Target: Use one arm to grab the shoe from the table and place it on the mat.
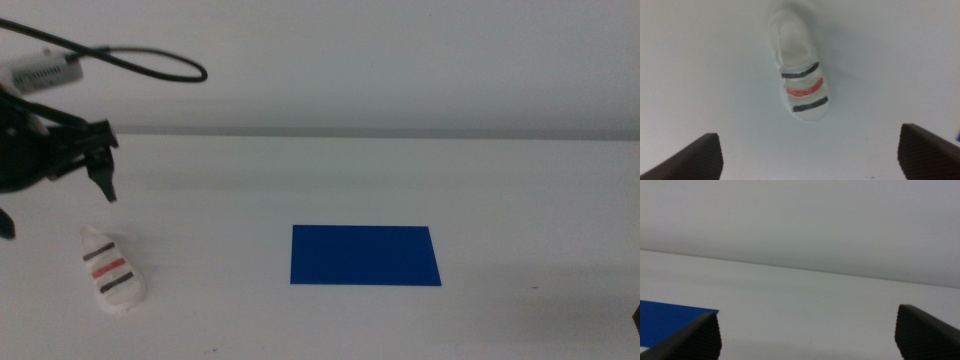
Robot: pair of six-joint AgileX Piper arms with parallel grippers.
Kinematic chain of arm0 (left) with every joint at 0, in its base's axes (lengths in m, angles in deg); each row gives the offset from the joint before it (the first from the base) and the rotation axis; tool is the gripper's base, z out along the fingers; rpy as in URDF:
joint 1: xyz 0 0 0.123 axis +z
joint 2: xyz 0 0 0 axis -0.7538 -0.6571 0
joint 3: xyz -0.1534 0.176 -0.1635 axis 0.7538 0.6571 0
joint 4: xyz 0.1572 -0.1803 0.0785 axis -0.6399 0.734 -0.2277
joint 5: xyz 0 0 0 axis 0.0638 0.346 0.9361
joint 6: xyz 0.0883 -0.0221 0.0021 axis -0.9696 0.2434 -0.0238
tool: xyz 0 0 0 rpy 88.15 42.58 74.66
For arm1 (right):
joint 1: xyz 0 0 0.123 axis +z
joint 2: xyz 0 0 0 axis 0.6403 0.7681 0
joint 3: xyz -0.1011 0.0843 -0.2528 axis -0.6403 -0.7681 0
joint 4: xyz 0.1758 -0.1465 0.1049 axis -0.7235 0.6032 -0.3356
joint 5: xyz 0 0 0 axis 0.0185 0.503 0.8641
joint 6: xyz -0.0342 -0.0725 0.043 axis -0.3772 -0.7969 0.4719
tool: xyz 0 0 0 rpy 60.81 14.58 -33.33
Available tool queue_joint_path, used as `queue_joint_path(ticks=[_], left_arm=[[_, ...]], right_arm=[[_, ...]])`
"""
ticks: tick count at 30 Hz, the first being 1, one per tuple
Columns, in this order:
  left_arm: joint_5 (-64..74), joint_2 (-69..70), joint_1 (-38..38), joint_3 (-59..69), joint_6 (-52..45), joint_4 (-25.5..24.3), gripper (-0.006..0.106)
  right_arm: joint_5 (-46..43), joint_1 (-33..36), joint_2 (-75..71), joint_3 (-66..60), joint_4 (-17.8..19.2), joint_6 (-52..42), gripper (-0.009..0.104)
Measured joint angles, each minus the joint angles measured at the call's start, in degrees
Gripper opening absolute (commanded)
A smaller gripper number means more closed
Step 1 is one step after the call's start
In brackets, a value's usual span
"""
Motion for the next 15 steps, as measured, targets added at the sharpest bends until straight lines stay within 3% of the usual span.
queue_joint_path(ticks=[15], left_arm=[[-5.8,-11.4,0.0,-0.3,5.5,-4.1,0.094]], right_arm=[[0.0,0.0,0.0,0.0,0.0,0.0,0.093]])
